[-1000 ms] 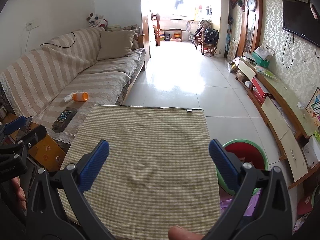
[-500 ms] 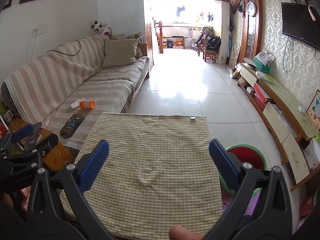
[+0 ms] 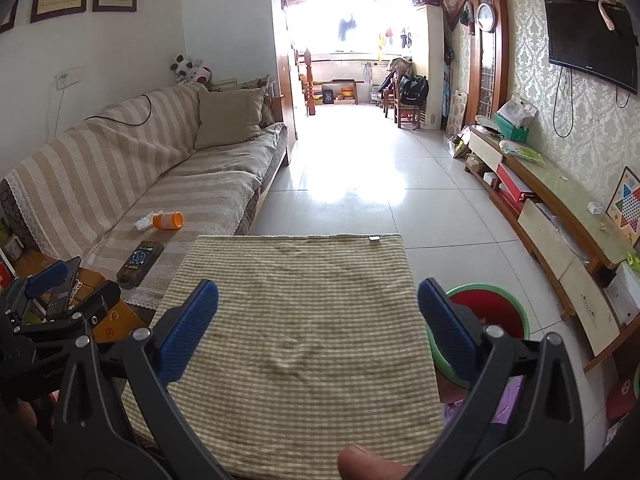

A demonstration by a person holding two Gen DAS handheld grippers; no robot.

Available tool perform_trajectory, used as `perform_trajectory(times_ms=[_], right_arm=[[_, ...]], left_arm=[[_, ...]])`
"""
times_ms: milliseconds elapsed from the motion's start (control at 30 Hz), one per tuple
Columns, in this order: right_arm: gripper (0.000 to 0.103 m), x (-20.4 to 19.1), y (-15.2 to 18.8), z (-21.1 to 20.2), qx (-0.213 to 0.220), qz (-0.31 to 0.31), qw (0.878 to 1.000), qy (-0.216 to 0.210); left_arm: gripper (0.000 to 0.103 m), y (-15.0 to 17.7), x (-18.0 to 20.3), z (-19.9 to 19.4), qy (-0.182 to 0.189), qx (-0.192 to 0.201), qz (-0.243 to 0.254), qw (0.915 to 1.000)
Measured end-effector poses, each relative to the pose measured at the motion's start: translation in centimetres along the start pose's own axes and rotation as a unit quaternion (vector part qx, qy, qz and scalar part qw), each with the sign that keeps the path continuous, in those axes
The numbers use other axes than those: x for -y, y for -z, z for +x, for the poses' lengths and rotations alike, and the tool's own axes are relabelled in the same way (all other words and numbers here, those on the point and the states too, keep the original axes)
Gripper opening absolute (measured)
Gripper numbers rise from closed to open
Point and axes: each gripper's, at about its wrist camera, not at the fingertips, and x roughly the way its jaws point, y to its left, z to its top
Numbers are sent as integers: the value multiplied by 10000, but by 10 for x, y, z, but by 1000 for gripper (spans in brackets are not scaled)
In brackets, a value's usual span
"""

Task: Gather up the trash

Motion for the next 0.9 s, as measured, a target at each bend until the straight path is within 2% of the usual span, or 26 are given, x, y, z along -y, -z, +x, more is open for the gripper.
perform_trajectory(times_ms=[900], right_arm=[[98,10,8,3,-112,15,9999,54]], left_arm=[[95,-4,2,-4,-2,12,-121,9999]])
